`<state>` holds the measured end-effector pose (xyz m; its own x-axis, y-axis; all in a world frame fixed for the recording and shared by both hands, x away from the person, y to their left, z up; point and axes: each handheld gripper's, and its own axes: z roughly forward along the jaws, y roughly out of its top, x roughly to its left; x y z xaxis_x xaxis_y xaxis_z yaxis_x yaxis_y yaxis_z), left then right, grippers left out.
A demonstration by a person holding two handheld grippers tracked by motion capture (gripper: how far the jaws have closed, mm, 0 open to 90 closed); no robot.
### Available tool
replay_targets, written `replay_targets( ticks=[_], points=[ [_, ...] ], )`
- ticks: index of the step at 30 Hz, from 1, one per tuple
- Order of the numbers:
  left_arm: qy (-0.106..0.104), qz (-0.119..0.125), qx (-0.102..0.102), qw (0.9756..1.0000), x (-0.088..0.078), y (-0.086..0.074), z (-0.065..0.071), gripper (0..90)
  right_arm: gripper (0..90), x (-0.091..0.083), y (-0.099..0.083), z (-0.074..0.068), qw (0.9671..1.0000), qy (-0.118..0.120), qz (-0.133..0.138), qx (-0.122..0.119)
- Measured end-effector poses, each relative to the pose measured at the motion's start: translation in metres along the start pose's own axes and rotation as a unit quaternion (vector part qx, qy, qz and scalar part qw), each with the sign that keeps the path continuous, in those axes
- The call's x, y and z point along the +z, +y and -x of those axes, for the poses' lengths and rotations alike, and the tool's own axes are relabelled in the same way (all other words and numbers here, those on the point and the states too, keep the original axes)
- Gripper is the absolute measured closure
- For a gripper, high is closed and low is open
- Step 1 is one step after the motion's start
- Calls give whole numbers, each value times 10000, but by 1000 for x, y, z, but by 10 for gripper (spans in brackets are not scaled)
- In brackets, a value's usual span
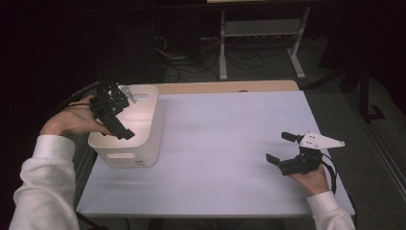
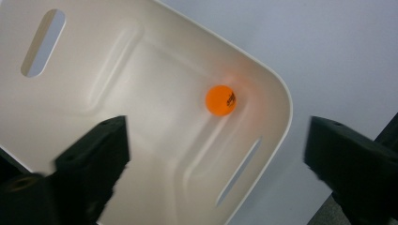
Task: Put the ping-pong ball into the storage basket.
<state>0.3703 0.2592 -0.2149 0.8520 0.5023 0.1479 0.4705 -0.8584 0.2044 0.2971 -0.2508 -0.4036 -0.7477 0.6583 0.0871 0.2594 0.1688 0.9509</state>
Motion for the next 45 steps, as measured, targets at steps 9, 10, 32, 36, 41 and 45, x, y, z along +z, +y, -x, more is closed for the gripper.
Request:
replay_targets(
  ticks=[9,10,32,36,41,45],
  points=[
    [-108,337,31,9994,2,0,7,0,0,0,0,0,10000,-3,-3,8],
    [-108,337,31,9994,2,0,7,0,0,0,0,0,10000,-6,1,1],
    [-324,1018,-149,9942,16,-14,14,0,0,-1,-1,0,10000,-18,-1,19],
    [-320,1114,-106,9932,15,-16,17,0,0,-3,-1,0,10000,-28,17,32],
    [-350,1305,-139,9907,15,-18,18,0,0,-3,-2,0,10000,-25,3,44],
    [-376,1438,-175,9887,16,-21,18,0,0,-4,-2,0,10000,-36,25,49]
  ],
)
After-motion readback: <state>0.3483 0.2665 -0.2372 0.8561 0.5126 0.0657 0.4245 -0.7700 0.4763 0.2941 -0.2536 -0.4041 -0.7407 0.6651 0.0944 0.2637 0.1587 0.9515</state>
